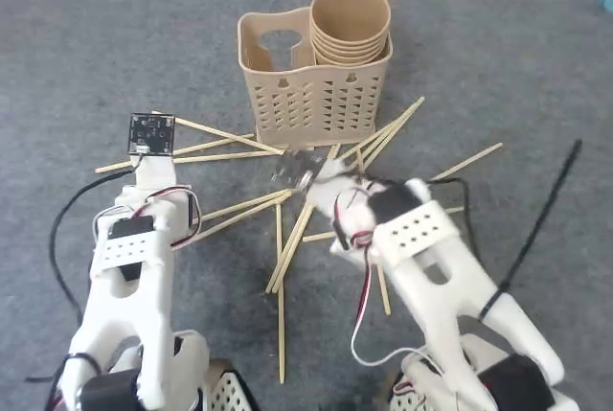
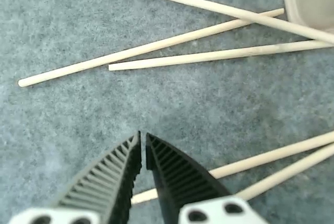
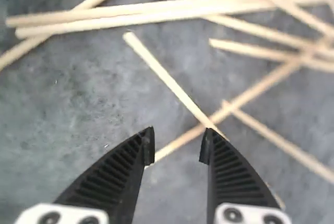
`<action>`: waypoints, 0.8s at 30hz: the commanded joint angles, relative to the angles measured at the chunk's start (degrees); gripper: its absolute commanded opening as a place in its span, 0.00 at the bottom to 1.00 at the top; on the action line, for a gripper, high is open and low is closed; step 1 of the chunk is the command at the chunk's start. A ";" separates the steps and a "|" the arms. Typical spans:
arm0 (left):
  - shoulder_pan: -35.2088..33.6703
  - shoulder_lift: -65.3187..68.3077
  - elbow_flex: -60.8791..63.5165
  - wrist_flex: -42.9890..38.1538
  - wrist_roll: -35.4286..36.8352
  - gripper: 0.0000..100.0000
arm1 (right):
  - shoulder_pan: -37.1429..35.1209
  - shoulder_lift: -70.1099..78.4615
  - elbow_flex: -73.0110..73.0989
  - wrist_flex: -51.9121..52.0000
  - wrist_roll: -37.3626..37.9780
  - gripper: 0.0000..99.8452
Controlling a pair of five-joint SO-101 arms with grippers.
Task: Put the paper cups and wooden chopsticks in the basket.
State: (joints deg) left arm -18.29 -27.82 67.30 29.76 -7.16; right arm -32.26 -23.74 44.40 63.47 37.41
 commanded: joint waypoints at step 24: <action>-0.35 -0.35 -2.77 0.00 -0.26 0.01 | -0.57 8.48 5.10 -19.03 6.95 0.04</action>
State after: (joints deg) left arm -18.29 -27.82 67.30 29.76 -7.25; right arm -32.62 -13.27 50.20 45.71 43.82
